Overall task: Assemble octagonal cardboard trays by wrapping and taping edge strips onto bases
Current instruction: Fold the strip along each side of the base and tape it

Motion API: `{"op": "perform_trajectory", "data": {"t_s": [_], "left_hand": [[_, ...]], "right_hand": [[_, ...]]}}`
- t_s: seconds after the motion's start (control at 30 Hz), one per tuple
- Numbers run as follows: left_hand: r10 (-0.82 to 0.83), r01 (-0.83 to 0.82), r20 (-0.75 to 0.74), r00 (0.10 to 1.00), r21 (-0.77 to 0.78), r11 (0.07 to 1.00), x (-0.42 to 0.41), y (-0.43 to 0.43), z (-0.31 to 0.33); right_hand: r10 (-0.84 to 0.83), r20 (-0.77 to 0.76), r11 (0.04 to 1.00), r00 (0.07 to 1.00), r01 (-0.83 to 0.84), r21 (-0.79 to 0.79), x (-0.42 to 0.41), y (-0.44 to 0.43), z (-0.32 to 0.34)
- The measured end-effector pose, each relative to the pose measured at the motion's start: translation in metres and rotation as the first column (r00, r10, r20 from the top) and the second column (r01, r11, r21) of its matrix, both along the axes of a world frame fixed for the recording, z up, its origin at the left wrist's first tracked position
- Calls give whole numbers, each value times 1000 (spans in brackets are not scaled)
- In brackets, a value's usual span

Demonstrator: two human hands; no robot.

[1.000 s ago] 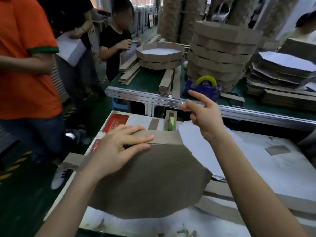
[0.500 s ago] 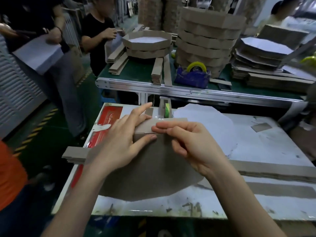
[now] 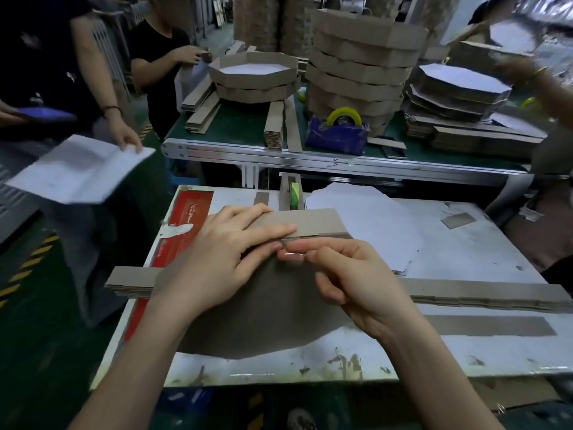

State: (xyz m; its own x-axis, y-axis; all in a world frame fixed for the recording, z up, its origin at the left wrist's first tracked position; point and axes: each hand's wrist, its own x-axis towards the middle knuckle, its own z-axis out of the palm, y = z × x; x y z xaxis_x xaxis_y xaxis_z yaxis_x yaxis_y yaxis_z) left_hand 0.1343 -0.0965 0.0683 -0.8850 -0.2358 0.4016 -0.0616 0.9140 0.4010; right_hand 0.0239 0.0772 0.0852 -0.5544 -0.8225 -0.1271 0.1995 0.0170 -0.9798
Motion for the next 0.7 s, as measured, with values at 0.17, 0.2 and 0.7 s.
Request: {"op": "perform_trajectory", "data": {"t_s": [0.17, 0.2, 0.7], "left_hand": [[14, -14, 31, 999, 21, 1000, -2, -3, -2], [16, -16, 27, 1000, 19, 1000, -2, -3, -3], [131, -128, -24, 991, 101, 987, -13, 13, 19]], "right_hand": [[14, -127, 1000, 992, -15, -10, 1, 2, -11], [19, -134, 1000, 991, -21, -15, 0, 2, -13], [-72, -149, 997, 986, 70, -19, -4, -11, -28]]}}
